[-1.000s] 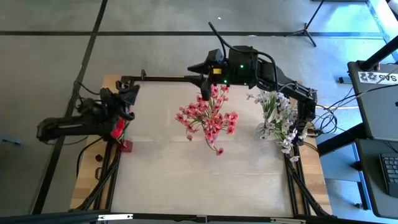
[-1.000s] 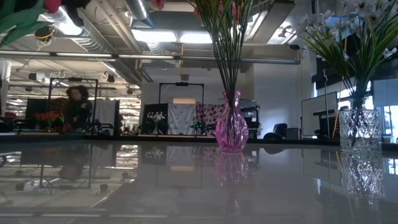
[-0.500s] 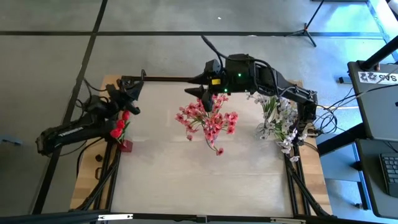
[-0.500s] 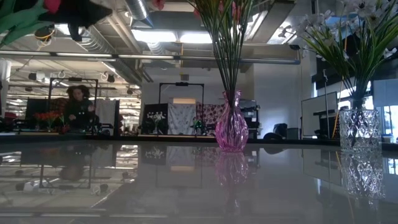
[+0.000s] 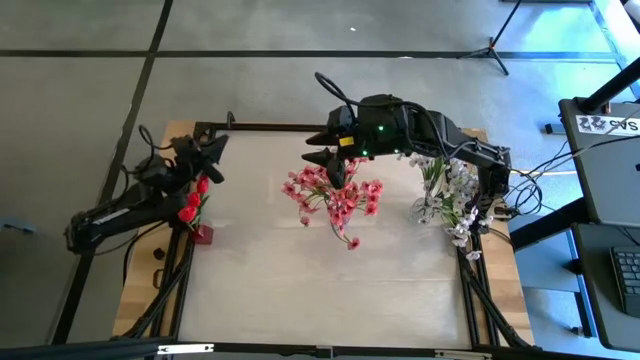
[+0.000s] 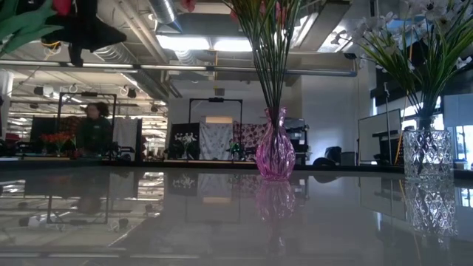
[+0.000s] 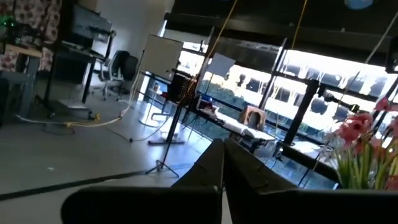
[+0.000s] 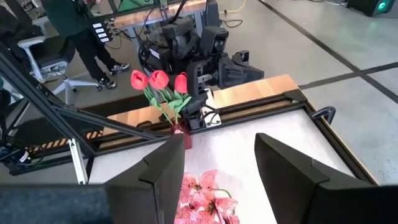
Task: Sort flowers into vase by color
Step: Return to Home Position
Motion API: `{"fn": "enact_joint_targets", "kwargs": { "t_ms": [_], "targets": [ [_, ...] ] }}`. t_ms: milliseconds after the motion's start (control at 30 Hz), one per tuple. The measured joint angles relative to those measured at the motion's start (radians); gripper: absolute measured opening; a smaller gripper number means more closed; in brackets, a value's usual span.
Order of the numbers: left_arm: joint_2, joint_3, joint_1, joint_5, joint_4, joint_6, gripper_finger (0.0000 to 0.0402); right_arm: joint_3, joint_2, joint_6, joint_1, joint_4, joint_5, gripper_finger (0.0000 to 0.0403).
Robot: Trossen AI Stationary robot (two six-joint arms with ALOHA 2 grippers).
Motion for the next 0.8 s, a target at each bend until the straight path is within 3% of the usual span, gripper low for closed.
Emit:
{"fn": "enact_joint_targets", "kwargs": {
  "t_ms": [367, 800],
  "targets": [
    [-0.029, -0.006, -0.097, -0.019, -0.062, -0.092, 0.0, 0.0, 0.0, -0.054, -0.011, -0.002, 0.002, 0.0193],
    [-0.031, -0.1, -0.366, -0.241, -0.075, -0.102, 0.0, 0.0, 0.0, -0.06, -0.01, -0.02, 0.004, 0.0193]
  ]
}}
